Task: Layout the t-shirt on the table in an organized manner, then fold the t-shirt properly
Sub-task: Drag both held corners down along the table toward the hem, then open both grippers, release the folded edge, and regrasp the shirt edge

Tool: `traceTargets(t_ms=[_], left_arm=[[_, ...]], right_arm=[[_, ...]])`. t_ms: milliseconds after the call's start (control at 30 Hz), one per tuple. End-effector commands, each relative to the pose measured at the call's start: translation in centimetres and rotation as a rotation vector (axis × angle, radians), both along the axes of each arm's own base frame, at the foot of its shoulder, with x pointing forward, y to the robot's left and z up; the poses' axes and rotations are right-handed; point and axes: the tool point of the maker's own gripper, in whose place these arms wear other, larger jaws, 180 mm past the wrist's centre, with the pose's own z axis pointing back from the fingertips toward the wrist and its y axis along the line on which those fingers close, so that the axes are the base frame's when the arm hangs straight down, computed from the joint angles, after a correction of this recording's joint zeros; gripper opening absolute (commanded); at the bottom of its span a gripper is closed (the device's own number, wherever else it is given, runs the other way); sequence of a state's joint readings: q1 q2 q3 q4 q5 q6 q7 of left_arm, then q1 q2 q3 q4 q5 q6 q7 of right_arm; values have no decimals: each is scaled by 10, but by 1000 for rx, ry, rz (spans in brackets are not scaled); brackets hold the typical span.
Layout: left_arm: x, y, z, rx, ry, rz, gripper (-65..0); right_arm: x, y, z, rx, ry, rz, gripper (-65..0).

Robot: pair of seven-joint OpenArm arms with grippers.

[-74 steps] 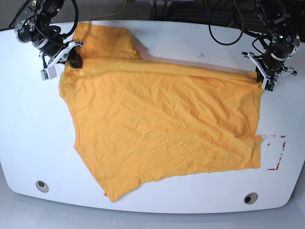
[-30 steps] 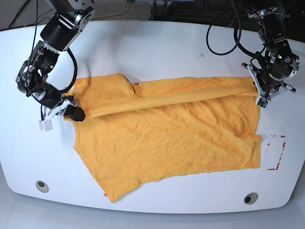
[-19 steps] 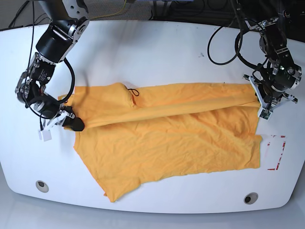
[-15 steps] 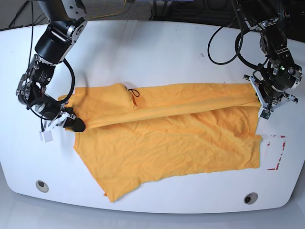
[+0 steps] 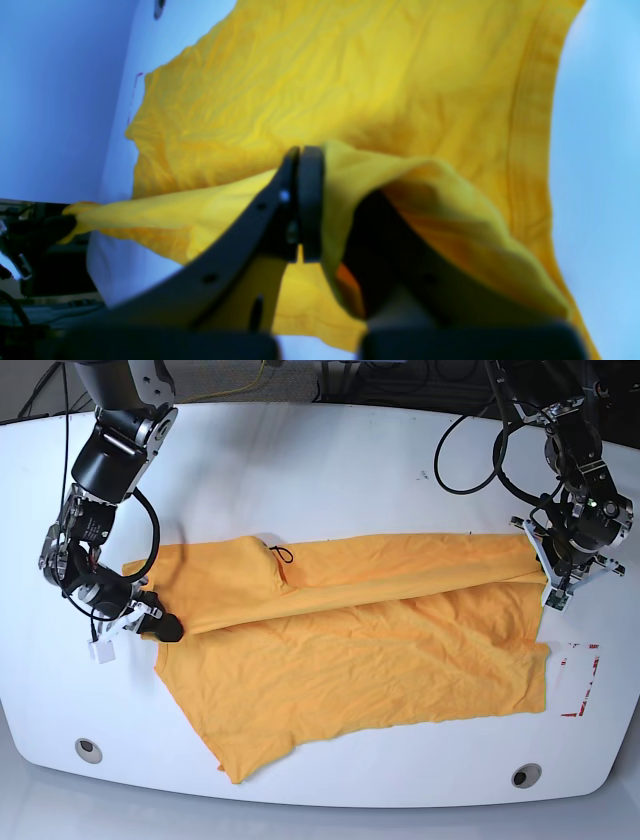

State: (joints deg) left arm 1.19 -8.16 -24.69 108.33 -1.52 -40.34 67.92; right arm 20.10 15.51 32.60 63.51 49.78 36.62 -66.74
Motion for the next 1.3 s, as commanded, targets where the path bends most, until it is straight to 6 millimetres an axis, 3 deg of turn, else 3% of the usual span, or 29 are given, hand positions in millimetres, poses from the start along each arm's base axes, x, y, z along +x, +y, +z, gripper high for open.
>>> traceTargets(t_ms=[0, 333, 567, 1100, 1167, 1267], left_arm=[[6, 12, 14, 40, -33, 9, -625], [5, 20, 17, 50, -38, 25, -625], [16, 26, 32, 63, -79, 31, -625], [30, 17, 41, 39, -165, -13, -625], [30, 17, 41, 39, -165, -13, -625], [30, 18, 41, 38, -166, -7, -624]], right_arm=[[17, -10, 26, -16, -82, -13, -645], [22, -6, 28, -45, -97, 9, -645], [23, -3, 28, -51, -101, 16, -645], [22, -4, 27, -53, -97, 15, -642], [22, -5, 26, -57, -88, 10, -619], [22, -9, 20, -77, -50, -15, -520]])
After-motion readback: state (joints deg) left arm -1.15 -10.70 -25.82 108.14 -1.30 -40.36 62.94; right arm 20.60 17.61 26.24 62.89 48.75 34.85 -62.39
